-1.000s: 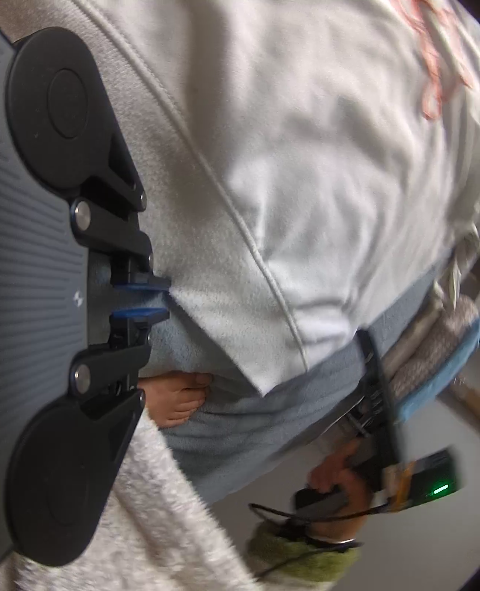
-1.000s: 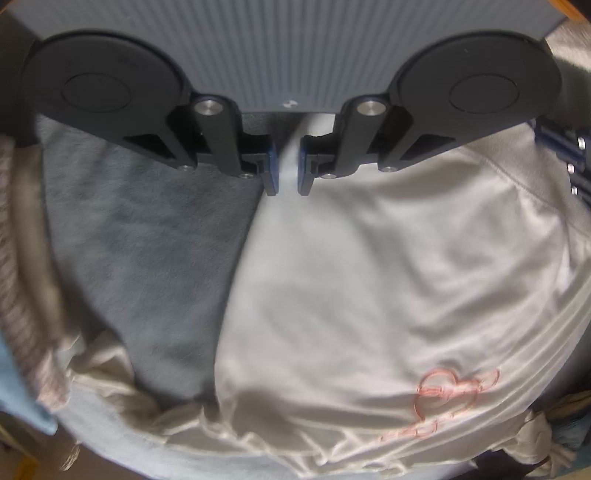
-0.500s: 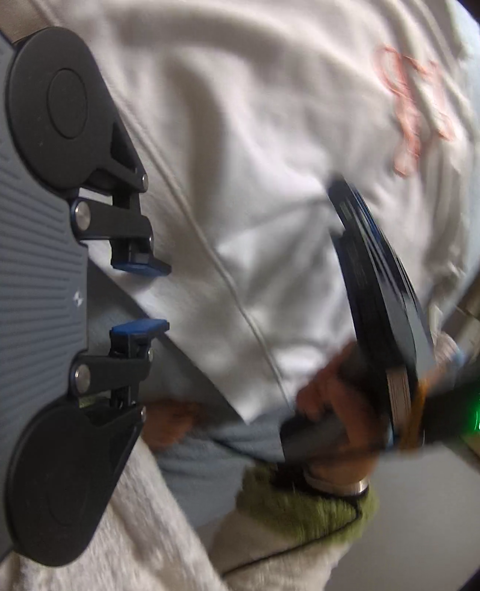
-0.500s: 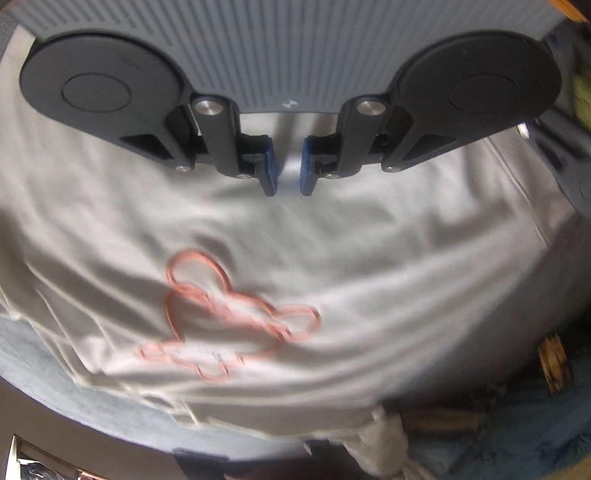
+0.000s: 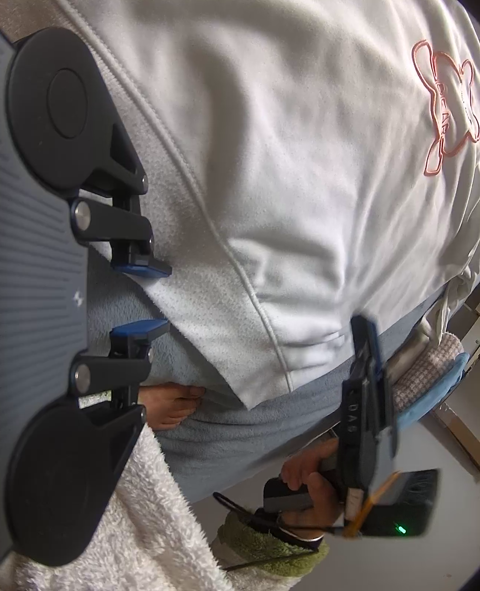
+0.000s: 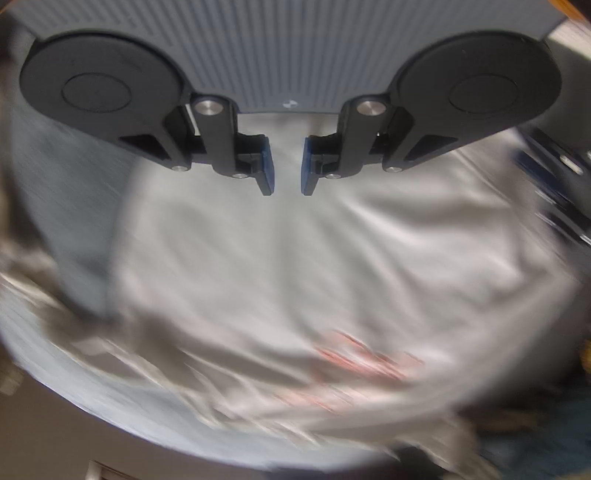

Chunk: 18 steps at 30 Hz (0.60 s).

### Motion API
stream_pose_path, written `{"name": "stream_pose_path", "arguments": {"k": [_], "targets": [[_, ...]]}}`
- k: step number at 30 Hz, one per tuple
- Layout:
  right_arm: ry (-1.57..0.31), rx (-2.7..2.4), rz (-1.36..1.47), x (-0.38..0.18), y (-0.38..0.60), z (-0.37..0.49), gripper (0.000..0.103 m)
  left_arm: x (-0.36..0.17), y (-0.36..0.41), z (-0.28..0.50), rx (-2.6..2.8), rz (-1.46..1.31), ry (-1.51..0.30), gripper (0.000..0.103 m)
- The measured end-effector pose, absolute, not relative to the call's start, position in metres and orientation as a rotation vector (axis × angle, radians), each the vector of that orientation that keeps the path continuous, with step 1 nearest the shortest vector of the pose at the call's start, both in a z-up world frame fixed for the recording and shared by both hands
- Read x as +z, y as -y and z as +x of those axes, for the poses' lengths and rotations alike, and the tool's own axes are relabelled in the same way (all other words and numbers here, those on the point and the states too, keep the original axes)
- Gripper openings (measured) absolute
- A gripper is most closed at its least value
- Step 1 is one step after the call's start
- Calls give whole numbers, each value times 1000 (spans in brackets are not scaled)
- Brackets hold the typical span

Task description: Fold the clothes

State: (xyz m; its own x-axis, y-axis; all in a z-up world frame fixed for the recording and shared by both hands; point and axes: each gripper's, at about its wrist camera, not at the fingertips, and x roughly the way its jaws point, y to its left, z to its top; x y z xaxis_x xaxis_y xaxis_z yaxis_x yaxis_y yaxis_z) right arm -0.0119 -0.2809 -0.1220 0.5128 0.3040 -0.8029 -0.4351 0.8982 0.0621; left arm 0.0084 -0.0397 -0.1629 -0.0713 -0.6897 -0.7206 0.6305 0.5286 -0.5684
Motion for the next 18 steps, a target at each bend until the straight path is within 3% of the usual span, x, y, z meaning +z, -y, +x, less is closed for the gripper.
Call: {"name": "stream_pose_path", "arguments": {"k": [5, 11, 18], "targets": [[-996, 539, -229, -145, 264, -18, 15, -161, 42, 6, -1087, -46, -1232, 26], [-1094, 279, -31, -143, 361, -55, 16, -161, 38, 6, -1108, -49, -1242, 26], [-980, 280, 91, -126, 363, -45, 16, -160, 42, 3, -1109, -24, -1240, 26]]}}
